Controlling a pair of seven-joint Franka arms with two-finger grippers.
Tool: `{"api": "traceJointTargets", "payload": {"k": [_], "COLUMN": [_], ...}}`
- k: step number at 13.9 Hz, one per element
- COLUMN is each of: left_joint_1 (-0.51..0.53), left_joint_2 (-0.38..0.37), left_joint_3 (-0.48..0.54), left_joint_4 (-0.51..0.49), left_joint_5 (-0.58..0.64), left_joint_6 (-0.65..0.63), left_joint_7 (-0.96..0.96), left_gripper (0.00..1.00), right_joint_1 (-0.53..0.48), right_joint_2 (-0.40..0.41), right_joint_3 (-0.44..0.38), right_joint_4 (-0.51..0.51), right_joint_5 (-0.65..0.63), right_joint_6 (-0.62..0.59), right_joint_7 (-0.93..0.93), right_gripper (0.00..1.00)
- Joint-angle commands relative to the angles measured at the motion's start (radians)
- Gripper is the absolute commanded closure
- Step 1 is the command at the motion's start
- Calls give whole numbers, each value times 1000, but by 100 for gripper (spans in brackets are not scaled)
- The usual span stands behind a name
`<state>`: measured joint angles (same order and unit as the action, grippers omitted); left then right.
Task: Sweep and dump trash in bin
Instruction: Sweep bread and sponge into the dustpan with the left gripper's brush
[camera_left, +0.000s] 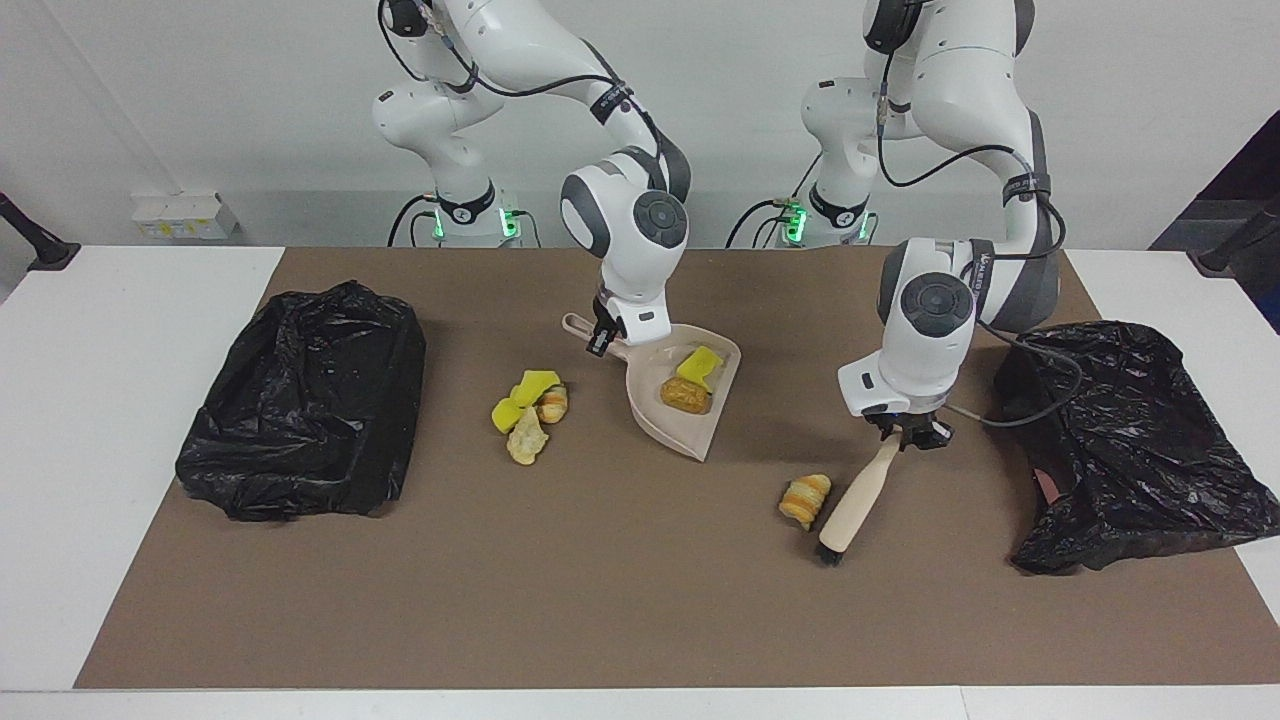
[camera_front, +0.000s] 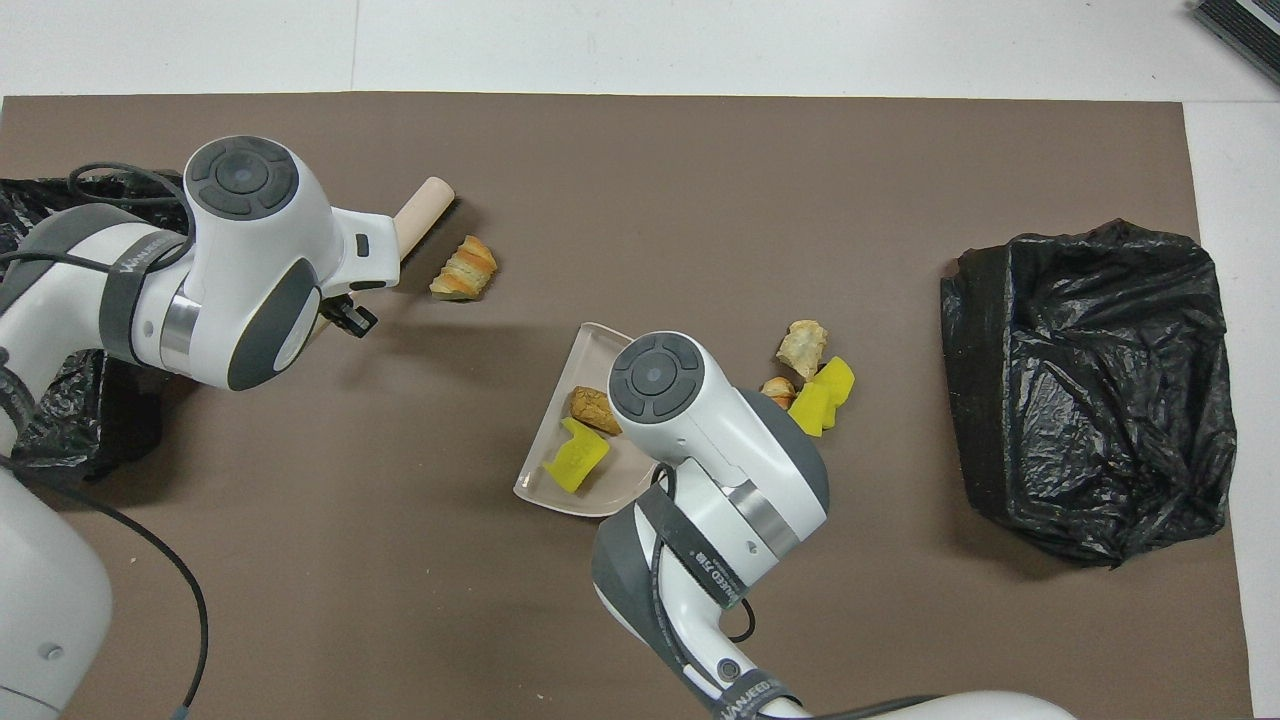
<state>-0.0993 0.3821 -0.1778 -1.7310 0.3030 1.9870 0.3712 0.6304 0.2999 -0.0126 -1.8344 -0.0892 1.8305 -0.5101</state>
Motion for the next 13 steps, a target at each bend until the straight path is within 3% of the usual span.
{"api": "traceJointTargets", "payload": {"k": [1, 7, 9, 13], "left_joint_1": [-11, -14, -14, -13], "left_joint_2": [-60, -149, -176, -232], "left_joint_3": [-17, -170, -250, -296], "left_joint_4": [-82, -228, -255, -243], "left_joint_5": [-24, -116, -120, -338], "left_joint_6": [-19, -53, -103, -177], "left_joint_7": [29, 14, -94, -188], "left_gripper": [100, 100, 100, 100], "right_joint_1": [-3, -11, -11, -11], "right_joint_2": [-28, -45, -45, -47], "right_joint_3": [6, 6, 6, 6], "right_joint_4": [-40, -81, -83, -86], "right_joint_5": [-3, -3, -3, -4], "right_joint_6": [24, 39, 44, 46], "right_joint_7": [22, 27, 27, 27], "right_gripper": [100, 100, 100, 100]}}
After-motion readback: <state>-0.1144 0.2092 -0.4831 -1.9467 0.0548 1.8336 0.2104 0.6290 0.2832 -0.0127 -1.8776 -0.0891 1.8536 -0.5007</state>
